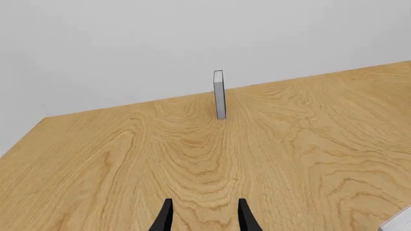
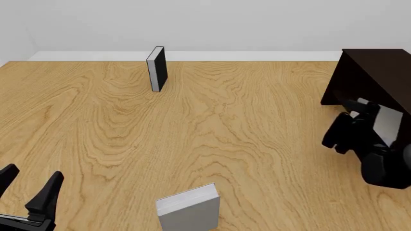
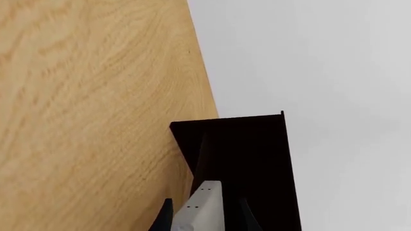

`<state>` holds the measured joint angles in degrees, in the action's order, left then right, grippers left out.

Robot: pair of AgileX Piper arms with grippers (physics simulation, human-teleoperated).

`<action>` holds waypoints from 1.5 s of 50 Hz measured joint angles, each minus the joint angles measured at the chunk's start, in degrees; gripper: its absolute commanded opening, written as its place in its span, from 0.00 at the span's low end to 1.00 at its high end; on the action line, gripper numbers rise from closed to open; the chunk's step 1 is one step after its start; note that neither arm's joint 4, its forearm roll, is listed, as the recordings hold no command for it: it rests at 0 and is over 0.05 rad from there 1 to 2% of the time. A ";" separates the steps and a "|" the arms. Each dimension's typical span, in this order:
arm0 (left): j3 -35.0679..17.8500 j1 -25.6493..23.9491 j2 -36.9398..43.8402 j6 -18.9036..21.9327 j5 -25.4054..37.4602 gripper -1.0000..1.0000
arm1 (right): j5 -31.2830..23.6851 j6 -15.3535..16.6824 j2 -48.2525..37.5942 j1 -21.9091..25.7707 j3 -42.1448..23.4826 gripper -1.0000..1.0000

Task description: Pick up the book on the right and place it on the cabinet shelf.

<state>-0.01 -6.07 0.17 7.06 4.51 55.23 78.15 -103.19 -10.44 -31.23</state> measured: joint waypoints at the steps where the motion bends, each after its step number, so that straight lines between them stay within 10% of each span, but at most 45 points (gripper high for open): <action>1: 0.00 -0.02 0.00 0.00 -0.01 1.00 | -0.03 -0.01 0.09 -0.09 0.09 1.00; 75: 0.00 -0.59 0.02 -0.21 -0.50 1.00 | 2.75 -0.40 5.35 -6.47 7.96 1.00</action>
<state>-0.01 -6.66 0.19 6.85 4.01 57.98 77.75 -97.85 -16.91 -23.26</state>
